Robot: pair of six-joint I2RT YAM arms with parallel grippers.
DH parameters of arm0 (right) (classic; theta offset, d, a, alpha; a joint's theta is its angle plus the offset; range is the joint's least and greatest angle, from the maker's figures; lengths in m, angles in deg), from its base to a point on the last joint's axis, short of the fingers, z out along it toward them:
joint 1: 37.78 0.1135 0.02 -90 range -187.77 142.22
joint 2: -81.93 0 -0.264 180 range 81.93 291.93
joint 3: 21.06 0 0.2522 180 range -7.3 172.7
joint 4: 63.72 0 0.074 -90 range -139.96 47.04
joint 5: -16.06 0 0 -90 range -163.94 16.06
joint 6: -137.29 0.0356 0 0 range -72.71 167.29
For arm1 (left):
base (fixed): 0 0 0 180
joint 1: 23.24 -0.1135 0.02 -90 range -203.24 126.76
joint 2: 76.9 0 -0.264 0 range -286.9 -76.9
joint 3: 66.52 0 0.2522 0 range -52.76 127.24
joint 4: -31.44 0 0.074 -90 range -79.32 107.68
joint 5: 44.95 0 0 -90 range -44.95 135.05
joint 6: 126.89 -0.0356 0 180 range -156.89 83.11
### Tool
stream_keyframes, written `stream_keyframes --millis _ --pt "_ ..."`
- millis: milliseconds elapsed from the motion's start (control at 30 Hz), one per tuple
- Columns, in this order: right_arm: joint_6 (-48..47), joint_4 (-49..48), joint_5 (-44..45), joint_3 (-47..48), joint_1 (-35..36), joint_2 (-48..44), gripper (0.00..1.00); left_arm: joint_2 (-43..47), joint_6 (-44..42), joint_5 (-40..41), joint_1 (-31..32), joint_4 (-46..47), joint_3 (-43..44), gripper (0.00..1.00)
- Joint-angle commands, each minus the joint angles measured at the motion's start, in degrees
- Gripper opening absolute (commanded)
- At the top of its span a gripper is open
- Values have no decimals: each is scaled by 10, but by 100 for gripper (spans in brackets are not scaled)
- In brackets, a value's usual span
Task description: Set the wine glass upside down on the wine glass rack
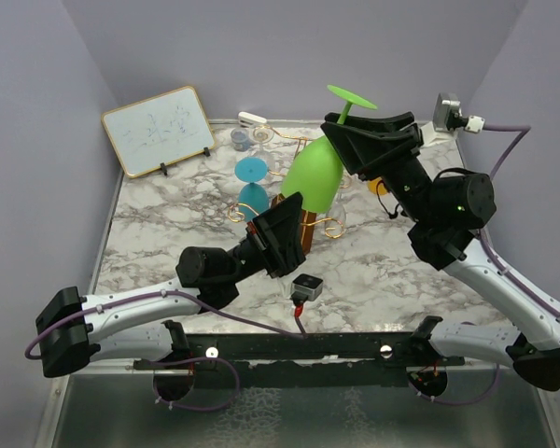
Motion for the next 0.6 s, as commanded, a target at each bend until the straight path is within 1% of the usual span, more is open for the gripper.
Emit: stream_keyframes --millis 0,100,300,433,567 --pt "-7 7 -2 -7 2 -23 41 -8 -14 17 2 7 22 0" --pt "-11 11 10 -16 2 -35 44 -22 -22 22 3 27 32 0" --pt "-25 29 38 -27 2 -63 44 -25 -27 20 2 29 37 0" --pt "-29 47 81 -34 2 -82 47 -25 -30 18 1 34 37 0" --pt "-31 46 87 -40 2 -88 44 -25 -33 17 1 37 38 0"
